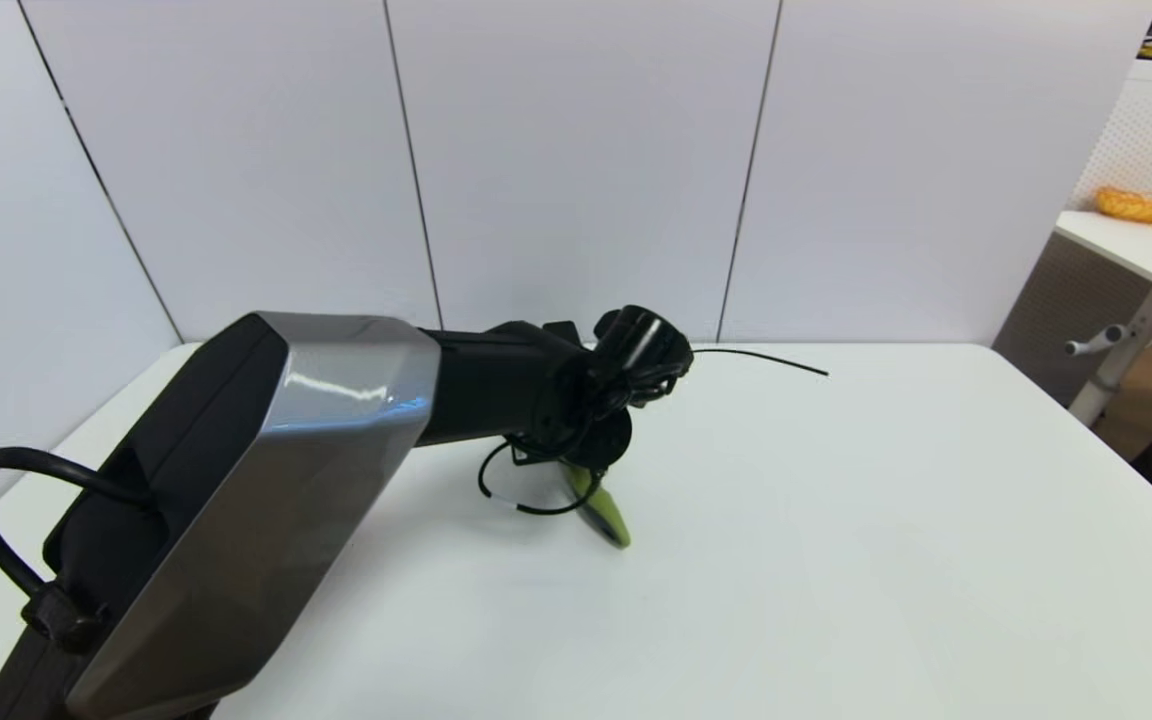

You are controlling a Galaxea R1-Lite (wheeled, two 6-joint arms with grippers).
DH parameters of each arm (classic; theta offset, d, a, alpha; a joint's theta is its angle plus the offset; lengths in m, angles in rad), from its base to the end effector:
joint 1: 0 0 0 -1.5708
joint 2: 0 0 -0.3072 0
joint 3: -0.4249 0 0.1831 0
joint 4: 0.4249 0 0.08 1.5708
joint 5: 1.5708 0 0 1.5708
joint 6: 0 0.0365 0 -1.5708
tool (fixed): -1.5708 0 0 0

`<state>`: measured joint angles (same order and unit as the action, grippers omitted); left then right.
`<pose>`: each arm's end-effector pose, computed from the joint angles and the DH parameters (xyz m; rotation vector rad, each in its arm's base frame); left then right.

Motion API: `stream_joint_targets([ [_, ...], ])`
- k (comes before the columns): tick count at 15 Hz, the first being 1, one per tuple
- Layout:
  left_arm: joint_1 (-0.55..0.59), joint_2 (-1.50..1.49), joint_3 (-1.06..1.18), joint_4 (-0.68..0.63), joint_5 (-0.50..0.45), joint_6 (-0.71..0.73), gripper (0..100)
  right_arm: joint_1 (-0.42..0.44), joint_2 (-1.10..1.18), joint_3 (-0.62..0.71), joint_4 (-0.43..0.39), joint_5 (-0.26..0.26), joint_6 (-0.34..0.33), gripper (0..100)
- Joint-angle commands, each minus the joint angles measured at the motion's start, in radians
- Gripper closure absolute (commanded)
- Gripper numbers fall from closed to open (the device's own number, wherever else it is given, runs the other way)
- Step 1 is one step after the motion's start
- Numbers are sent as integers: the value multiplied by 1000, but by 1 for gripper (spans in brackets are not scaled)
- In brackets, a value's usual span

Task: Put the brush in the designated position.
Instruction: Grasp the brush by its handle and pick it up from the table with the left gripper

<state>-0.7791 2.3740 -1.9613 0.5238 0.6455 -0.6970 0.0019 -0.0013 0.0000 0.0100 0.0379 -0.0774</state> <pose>0.3490 -0.3138 0.1276 -0.0548 0.6974 0.1239 -0.0240 0.0013 0.0743 -0.0772 0.0072 0.0401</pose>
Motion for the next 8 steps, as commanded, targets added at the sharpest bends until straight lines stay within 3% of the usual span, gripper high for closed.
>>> stream_joint_targets([
  [1, 23, -84, 7, 73, 11, 8, 100, 0, 1, 2, -1, 0, -1, 0],
  [8, 77, -237, 9, 220, 25, 33, 100, 0, 1, 2, 1, 0, -1, 0],
])
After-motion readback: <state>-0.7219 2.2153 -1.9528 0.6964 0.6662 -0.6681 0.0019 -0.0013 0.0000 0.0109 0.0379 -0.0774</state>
